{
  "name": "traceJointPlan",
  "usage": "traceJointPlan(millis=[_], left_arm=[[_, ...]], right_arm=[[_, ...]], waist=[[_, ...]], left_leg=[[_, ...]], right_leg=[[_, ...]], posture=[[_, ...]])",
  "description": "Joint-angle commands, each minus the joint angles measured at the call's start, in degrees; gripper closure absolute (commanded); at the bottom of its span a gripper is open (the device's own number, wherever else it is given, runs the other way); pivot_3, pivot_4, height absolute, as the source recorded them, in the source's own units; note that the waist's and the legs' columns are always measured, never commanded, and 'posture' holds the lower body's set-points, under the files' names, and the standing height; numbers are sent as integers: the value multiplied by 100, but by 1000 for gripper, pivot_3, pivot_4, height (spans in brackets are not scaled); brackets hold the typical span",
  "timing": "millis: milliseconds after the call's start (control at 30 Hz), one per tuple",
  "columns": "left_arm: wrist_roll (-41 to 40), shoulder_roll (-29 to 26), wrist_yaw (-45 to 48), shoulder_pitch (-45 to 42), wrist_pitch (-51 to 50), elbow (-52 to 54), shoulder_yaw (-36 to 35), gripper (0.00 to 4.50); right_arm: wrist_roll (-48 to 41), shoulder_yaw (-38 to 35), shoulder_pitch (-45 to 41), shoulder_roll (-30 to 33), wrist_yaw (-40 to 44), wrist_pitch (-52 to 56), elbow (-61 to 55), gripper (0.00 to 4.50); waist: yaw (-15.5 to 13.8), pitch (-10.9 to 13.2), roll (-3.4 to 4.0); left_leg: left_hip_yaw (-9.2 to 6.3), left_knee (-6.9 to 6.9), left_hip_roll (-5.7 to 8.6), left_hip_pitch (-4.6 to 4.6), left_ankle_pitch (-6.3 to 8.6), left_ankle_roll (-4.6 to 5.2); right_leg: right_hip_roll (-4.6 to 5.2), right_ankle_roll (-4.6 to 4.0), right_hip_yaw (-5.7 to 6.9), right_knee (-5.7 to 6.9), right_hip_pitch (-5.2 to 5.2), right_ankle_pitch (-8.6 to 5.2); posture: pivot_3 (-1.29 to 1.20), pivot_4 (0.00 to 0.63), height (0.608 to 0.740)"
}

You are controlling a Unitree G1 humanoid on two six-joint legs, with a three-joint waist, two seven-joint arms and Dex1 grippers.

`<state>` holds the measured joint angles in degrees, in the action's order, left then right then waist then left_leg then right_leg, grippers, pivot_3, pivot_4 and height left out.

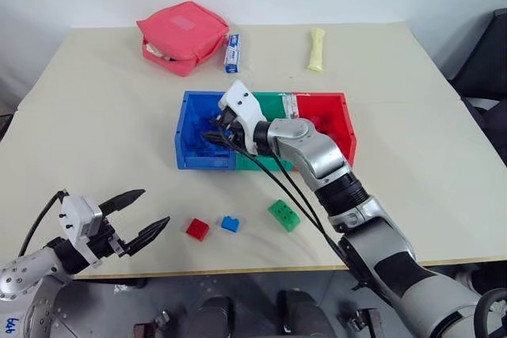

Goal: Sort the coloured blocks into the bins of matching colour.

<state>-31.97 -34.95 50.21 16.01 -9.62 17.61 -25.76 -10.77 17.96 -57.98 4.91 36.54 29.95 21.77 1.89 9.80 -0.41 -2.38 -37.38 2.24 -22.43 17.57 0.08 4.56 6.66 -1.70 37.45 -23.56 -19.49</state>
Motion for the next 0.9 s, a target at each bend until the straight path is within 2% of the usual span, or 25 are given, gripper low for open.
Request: traceJointPlan(millis=[33,133,300,433,533,700,800,900], left_arm=[[42,-96,26,-173,88,76,51,0],[70,-172,100,-461,63,-22,204,0],[160,-313,403,-1079,82,-308,674,0],[401,-345,849,-1912,302,-737,1304,0],[556,-359,1230,-2312,481,-975,1709,0],[1036,-465,1975,-2944,732,-1488,2609,0],[1040,-314,2347,-3289,1120,-1935,2801,0],[953,-186,2558,-3628,1265,-2271,2832,0]], right_arm=[[-23,-186,74,17,107,-160,-397,914],[-132,-403,430,355,245,-132,-1060,21],[-801,-1063,1687,1420,931,46,-2823,21],[-1379,-2055,2962,2340,1400,-170,-3825,21],[-1645,-2698,3710,2786,1549,-280,-4185,21],[-1562,-3881,5715,3648,2389,-1180,-4293,21],[-1834,-4517,6656,3808,2686,-1224,-4283,21],[-1852,-4706,7169,3871,2750,-1287,-4405,21]], waist=[[6,0,0],[-10,0,0],[-55,-1,-1],[-62,0,-1],[-6,1,1],[-70,1,1],[-90,2,1],[-78,2,0]], left_leg=[[0,0,-1,0,0,-1],[-1,1,-2,1,-3,-5],[-15,-1,6,0,0,2],[-9,2,4,0,3,6],[8,7,-1,1,1,3],[15,15,-12,11,-3,-1],[26,6,-7,13,-5,10],[28,-2,-9,30,-1,21]], right_leg=[[-1,0,0,0,0,0],[-2,-1,1,2,-1,-1],[4,-1,5,-3,9,0],[2,-1,4,-12,12,0],[-3,-1,-3,-42,12,-1],[-12,-1,-5,-46,20,-1],[-9,2,-15,-43,25,1],[-10,3,-17,-46,48,1]], posture=[[0,150,740],[0,150,740],[0,150,740],[0,150,740],[0,150,740],[0,150,740],[0,150,740],[0,150,740]])
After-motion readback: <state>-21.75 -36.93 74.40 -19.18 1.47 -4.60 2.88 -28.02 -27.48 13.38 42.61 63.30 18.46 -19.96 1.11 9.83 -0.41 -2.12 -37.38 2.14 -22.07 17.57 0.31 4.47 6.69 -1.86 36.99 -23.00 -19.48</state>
